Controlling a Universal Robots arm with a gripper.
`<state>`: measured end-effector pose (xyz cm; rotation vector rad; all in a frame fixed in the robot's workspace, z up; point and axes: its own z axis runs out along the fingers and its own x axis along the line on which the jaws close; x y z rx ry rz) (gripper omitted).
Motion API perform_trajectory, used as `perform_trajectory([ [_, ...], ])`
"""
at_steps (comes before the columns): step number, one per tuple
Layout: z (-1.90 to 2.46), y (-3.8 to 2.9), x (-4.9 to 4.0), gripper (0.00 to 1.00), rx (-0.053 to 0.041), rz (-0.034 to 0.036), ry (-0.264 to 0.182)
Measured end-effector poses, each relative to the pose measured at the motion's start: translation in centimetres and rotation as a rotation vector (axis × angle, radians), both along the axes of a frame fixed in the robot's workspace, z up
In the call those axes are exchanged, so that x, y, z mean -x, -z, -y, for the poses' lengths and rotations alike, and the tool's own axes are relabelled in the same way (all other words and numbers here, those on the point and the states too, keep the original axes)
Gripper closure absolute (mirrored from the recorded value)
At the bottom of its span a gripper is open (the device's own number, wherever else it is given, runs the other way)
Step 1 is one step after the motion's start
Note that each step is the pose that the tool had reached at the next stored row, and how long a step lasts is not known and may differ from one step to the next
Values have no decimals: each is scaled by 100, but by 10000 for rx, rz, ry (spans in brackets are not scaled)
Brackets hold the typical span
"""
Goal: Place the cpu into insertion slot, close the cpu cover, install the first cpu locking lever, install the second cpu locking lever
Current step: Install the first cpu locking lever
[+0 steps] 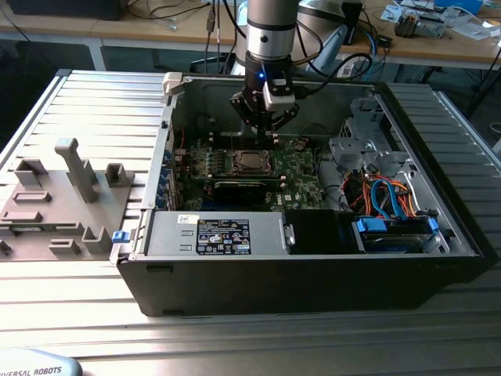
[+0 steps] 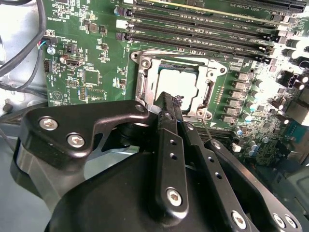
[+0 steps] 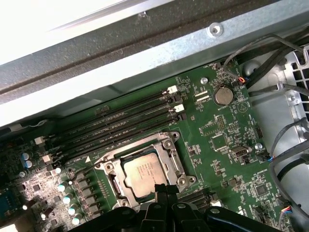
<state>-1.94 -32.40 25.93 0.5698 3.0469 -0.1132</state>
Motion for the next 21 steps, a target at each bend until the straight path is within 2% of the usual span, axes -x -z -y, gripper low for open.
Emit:
perform_trajectory([
  [21, 0, 0, 0, 89, 0, 0, -372],
])
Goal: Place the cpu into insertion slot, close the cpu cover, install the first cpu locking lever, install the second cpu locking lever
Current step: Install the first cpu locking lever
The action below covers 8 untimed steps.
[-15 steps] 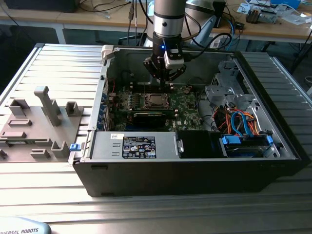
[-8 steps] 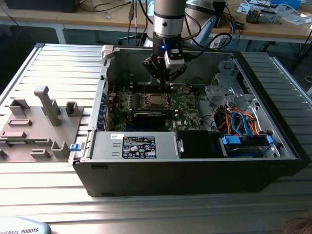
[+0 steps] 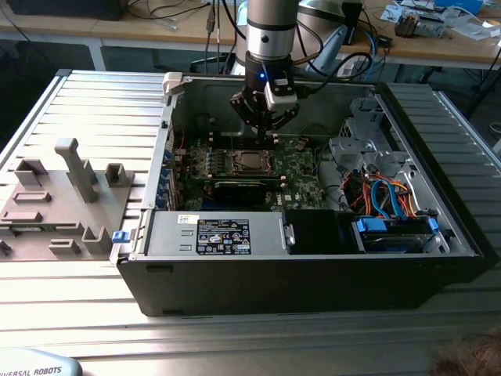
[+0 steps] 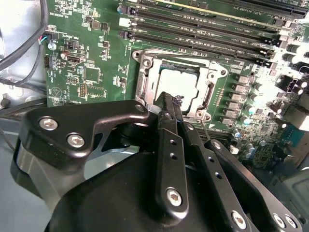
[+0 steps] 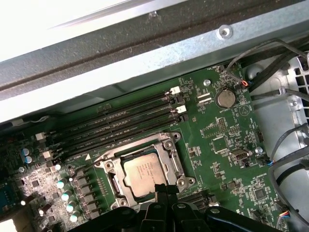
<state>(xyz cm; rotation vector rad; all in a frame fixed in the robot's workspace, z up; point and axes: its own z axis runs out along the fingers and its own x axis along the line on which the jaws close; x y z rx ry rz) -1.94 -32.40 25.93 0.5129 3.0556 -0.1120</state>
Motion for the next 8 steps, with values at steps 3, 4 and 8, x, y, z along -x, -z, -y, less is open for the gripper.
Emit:
perform_trajectory([
  [3, 0, 0, 0, 89, 0, 0, -49],
  [4, 0, 0, 0, 89, 0, -1, -66],
  [8, 0, 0, 0, 89, 0, 0, -136],
])
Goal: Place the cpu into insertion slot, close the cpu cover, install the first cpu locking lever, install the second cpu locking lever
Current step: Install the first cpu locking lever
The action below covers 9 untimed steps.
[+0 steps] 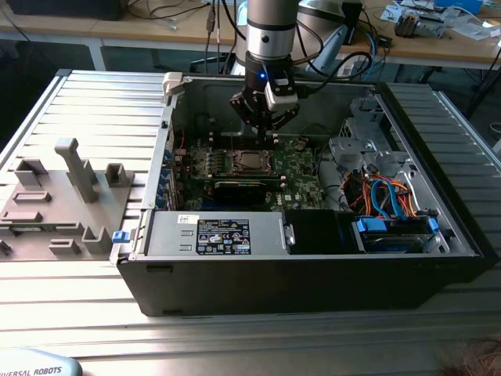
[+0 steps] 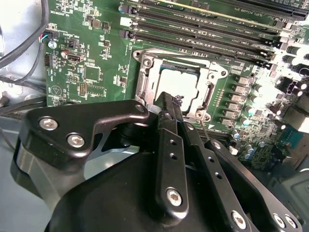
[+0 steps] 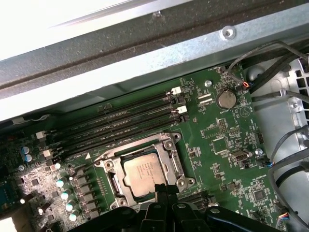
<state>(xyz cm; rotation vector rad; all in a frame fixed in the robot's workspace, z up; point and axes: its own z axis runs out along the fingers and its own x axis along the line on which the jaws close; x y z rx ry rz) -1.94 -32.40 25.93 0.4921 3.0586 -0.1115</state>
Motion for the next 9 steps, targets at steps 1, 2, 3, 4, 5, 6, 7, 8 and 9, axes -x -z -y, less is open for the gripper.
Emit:
perform_trajectory([
  [1, 0, 0, 0, 89, 0, 0, -31],
  [2, 0, 0, 0, 89, 0, 0, -61],
  [3, 0, 0, 0, 89, 0, 0, -76],
  [4, 0, 0, 0, 89, 0, 0, -91],
  [5, 0, 0, 0, 89, 0, 0, -123],
  [6, 0, 0, 0, 89, 0, 0, -153],
  [7, 0, 0, 0, 89, 0, 1, -173],
  [8, 0, 0, 0, 89, 0, 0, -197],
  [9, 0, 0, 0, 89, 0, 0, -235],
])
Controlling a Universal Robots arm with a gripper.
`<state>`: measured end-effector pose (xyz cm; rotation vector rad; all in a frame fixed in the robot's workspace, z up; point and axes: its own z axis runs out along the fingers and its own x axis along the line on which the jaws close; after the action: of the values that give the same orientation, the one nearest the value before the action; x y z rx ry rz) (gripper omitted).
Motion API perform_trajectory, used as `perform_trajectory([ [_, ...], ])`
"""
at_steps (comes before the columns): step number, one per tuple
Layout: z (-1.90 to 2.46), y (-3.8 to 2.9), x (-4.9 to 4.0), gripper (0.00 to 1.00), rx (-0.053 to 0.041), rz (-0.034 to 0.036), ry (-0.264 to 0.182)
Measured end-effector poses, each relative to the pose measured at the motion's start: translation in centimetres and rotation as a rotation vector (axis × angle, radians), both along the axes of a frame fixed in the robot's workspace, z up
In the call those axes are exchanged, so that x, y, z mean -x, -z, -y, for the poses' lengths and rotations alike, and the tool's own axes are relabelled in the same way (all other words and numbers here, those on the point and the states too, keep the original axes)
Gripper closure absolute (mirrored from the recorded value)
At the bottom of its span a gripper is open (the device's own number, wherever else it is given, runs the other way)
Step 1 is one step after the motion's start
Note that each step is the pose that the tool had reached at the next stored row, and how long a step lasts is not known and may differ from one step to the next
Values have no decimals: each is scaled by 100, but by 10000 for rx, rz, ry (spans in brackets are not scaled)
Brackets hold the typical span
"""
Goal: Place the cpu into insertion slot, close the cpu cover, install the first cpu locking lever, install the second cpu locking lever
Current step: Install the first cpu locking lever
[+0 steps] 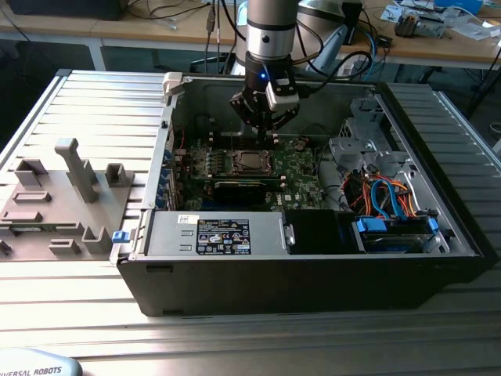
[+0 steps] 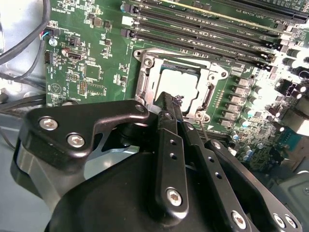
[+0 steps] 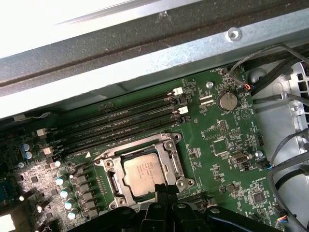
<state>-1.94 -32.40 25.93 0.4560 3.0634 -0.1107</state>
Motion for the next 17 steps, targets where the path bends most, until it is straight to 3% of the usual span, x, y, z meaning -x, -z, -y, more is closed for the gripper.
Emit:
perform_trajectory([
  [17, 0, 0, 0, 89, 0, 0, -503],
])
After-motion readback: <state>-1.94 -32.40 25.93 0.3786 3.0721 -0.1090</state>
